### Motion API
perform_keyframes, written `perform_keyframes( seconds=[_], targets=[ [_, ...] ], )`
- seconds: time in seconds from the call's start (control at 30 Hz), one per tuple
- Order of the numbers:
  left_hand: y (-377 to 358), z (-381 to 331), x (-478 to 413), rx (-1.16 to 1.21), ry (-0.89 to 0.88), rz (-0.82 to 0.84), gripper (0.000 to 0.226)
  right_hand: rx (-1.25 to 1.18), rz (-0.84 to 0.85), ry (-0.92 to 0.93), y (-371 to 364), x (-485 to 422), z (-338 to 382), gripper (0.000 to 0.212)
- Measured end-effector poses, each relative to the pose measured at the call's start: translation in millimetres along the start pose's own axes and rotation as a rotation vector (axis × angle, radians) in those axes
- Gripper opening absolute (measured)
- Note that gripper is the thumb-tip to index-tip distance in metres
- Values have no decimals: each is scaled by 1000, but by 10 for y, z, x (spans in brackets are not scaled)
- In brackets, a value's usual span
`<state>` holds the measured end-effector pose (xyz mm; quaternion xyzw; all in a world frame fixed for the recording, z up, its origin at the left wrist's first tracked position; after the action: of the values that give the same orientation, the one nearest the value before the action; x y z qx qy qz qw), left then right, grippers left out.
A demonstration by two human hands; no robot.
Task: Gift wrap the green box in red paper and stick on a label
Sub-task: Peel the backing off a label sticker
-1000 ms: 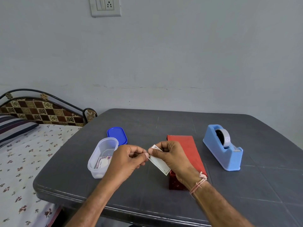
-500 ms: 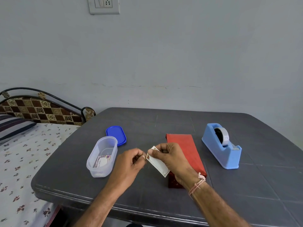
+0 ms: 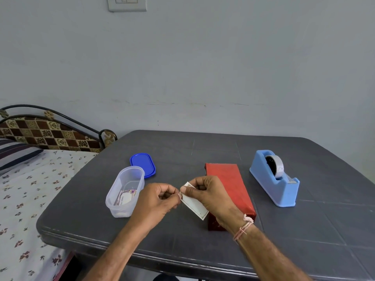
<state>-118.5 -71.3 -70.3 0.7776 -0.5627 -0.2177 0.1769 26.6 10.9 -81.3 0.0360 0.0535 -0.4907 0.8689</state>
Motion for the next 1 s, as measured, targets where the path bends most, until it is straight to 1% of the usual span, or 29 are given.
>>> perform_keyframes(
  seconds=[0.17, 0.33, 0.6, 0.9, 1.0],
  targets=[
    [-20, -76, 21, -120, -85, -46, 20, 82, -10, 29, 21, -17, -30, 14],
    [-24, -80, 20, -142, -116, -41, 18, 128, -3, 49, 44, -31, -28, 14],
    [-37, -60, 32, -173, -106, -31, 19, 206, -22, 64, 34, -46, -20, 10],
    [-89, -22, 40, -221, -159, -28, 19, 236, -37, 49, 73, -63, 5, 10],
    [-55, 11, 40, -168, -128, -49, 24, 214, -44, 37, 114, -76, -15, 10]
  ],
)
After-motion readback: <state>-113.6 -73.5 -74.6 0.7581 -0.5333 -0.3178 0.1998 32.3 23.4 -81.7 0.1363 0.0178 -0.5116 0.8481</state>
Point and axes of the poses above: each hand's wrist, its own x-axis away from the middle knuckle, its own y-axis out of the back of the hand, z = x × y, the point moved 6 cm from there along -x, towards the middle knuckle, and after that the axes turned 8 degrees about -x, right-handed, at the moved point
